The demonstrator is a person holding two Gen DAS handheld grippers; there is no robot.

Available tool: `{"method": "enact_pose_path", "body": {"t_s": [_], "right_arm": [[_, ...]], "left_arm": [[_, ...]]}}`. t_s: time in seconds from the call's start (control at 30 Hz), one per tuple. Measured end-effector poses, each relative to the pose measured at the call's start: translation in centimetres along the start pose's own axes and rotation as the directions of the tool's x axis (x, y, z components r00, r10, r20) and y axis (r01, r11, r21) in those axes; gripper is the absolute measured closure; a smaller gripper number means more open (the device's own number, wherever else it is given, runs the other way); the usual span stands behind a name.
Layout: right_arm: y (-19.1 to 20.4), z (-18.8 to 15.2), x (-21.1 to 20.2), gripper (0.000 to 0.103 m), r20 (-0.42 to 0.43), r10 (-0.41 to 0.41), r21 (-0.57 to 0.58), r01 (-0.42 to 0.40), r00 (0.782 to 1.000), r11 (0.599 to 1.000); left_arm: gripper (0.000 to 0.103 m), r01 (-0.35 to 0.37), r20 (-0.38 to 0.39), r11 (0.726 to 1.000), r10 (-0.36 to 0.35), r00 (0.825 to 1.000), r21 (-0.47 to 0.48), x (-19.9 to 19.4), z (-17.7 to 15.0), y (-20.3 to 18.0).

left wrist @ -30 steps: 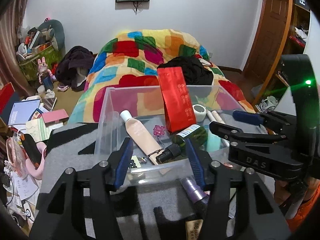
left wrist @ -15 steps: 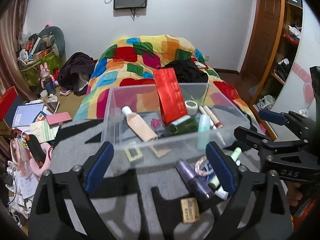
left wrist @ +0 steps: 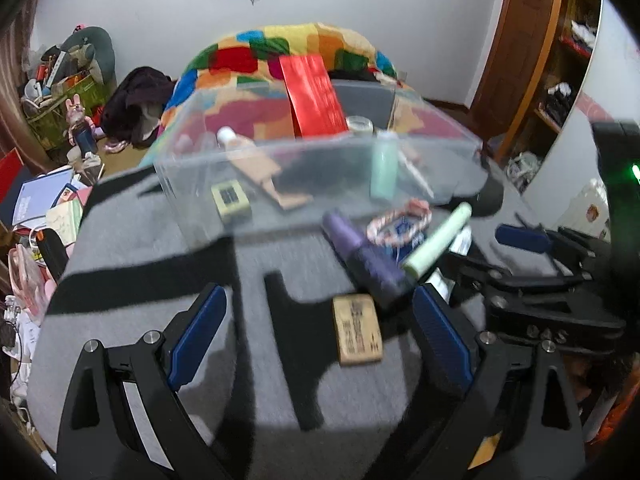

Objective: Organize objects
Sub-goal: 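Grasp the beige eraser with the left tool while the right tool grasps the white toothpaste tube, then drop the beige eraser into the clear box with the left tool while the right tool drops the toothpaste tube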

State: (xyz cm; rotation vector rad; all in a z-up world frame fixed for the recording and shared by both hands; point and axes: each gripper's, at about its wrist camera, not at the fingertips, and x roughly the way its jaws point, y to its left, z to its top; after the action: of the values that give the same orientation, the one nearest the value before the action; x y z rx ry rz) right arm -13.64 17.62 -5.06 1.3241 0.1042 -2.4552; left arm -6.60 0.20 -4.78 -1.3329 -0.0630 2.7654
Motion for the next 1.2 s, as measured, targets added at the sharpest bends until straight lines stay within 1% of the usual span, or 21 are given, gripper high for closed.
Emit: {"method": "enact_pose_path", "body": {"t_s": [0.07, 0.17, 0.3, 0.33, 0.37, 0.4, 0.5, 0.57, 0.63, 0.67, 0.73, 0.83, 1.0, 1.2], "right_arm": [[-0.2, -0.1, 0.6, 0.022, 0.000, 0.017, 0.029, -0.017, 1.000, 0.999], [-0.4, 0.0, 1.2, 0.022, -0.014, 0.019, 0.060, -0.018, 1.000, 0.998], [-0.5, -0.8, 0.9, 0.027, -0.003, 0.004, 0.033, -0.004, 1.000, 0.999], [-0.5, -1.0, 0.7, 0.031, 0.001, 0.004, 0.028, -0.004, 1.000, 1.000], [-0.5, -1.1, 0.6, 0.037, -0.002, -0.001, 0.020, 0.001, 1.000, 1.000], [-0.6, -1.3, 0.4, 0.042, 0.001, -0.020, 0.003, 0.020, 1.000, 1.000], [-1.0, -1.6, -0.1, 0.056, 0.010, -0.016, -0.005, 0.016, 1.000, 1.000], [-1.3, -1.8, -0.3, 0.070, 0.017, -0.013, -0.002, 0.013, 1.000, 1.000], [-1.5, -2.0, -0.6, 0.078, 0.024, -0.009, -0.003, 0.009, 1.000, 1.000], [-1.5, -2.1, -0.7, 0.083, 0.026, -0.010, -0.003, 0.010, 1.000, 1.000], [-1.6, -2.3, -0.9, 0.087, 0.031, -0.016, -0.012, 0.017, 0.999, 1.000], [-1.6, -2.7, -1.3, 0.087, 0.037, -0.028, -0.028, 0.029, 0.999, 0.999], [-2.2, -3.4, -2.0, 0.087, 0.037, -0.036, -0.030, 0.037, 0.999, 0.999], [-3.1, -3.6, -2.8, 0.087, 0.047, -0.022, -0.007, 0.022, 0.999, 1.000]], "left_arm": [[0.008, -0.014, -0.014, 1.000, 0.014, 1.000, 0.015, 0.4, -0.6, -0.3], [0.008, -0.016, -0.028, 1.000, 0.017, 0.999, 0.018, 0.9, -1.2, -0.4], [0.009, -0.025, -0.031, 1.000, 0.026, 0.999, 0.015, 1.5, -1.6, -0.3], [0.013, -0.025, -0.031, 1.000, 0.026, 0.999, 0.009, 1.6, -1.6, -0.2], [0.015, -0.028, -0.028, 1.000, 0.028, 0.999, 0.005, 1.7, -1.6, -0.2], [0.019, -0.036, -0.020, 0.999, 0.036, 0.999, 0.002, 1.7, -1.6, -0.3], [0.024, -0.029, -0.001, 1.000, 0.029, 1.000, 0.000, 1.6, -1.7, -0.6], [0.030, -0.034, 0.011, 0.999, 0.034, 0.999, 0.018, 1.5, -1.8, -1.0], [0.043, -0.027, 0.019, 0.999, 0.026, 0.999, 0.036, 1.3, -1.9, -1.4], [0.047, -0.020, 0.021, 0.999, 0.019, 1.000, 0.044, 1.1, -2.0, -1.5], [0.057, -0.019, 0.026, 0.998, 0.017, 1.000, 0.060, 0.9, -2.3, -1.7], [0.064, -0.023, 0.032, 0.997, 0.020, 0.999, 0.077, 0.6, -2.6, -1.7], [0.075, -0.015, 0.029, 0.998, 0.013, 0.999, 0.064, 0.1, -3.0, -0.9], [0.077, -0.040, 0.024, 0.999, 0.039, 0.999, 0.022, -0.3, -3.0, 0.3]]}}
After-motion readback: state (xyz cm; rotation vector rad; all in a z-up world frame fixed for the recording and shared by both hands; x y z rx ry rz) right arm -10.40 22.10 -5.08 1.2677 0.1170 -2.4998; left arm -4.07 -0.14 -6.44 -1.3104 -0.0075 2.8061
